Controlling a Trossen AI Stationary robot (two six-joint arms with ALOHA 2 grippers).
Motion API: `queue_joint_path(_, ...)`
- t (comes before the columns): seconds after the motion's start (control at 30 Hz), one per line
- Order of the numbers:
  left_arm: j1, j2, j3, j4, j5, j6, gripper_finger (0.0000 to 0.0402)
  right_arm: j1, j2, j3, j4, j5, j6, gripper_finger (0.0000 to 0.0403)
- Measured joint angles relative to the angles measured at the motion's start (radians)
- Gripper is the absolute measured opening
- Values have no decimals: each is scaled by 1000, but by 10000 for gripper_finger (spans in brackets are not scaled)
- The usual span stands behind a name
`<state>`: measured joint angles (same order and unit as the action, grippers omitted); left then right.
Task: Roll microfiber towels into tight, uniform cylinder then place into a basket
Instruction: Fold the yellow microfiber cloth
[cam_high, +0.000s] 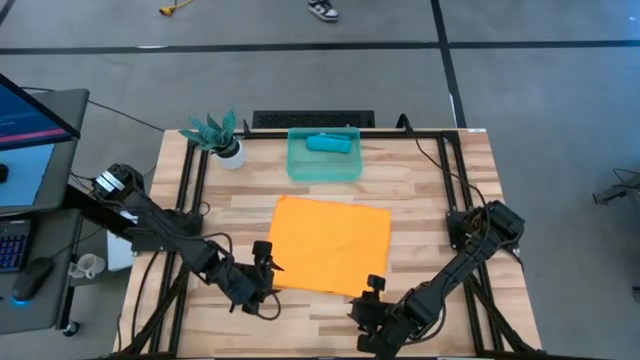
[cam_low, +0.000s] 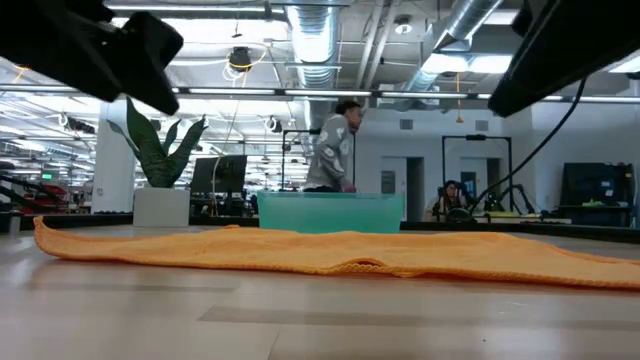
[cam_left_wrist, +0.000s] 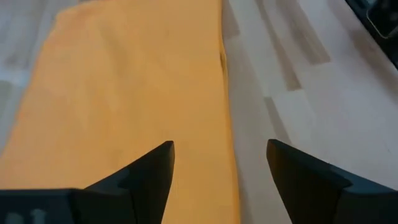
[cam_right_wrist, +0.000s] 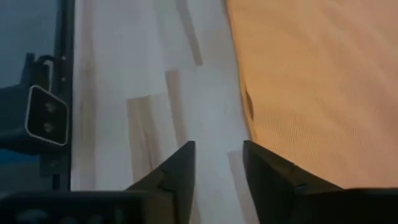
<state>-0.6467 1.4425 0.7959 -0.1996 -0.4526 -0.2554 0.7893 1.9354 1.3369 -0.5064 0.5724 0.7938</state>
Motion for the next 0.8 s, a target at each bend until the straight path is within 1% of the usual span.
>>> queue_joint_path(0.13, -31, 0, -1, -44, -6, -52, 249, 0, 0, 0, -1, -3, -71, 189)
queue_joint_path(0.27, -56, 0, -59, -7, -25, -75, 249, 0, 0, 0, -67, -36, -91, 208)
queue_joint_path(0.37, -66, 0, -110, 42, -36, -134, 249, 4, 0, 0, -116, -53, -64, 212)
queue_joint_path(0.47, -76, 0, -142, 54, -34, -183, 249, 16, 0, 0, -130, -56, -44, 210)
queue_joint_path(0.6, -82, 0, -171, 69, -24, -203, 249, 39, 0, -4, -133, -60, -33, 206)
queue_joint_path(0.7, -82, 0, -205, 119, -16, -210, 249, 52, -1, -43, -133, -59, 24, 205)
queue_joint_path(0.8, -84, 0, -219, 124, -4, -228, 249, 65, -1, -86, -134, -59, 84, 208)
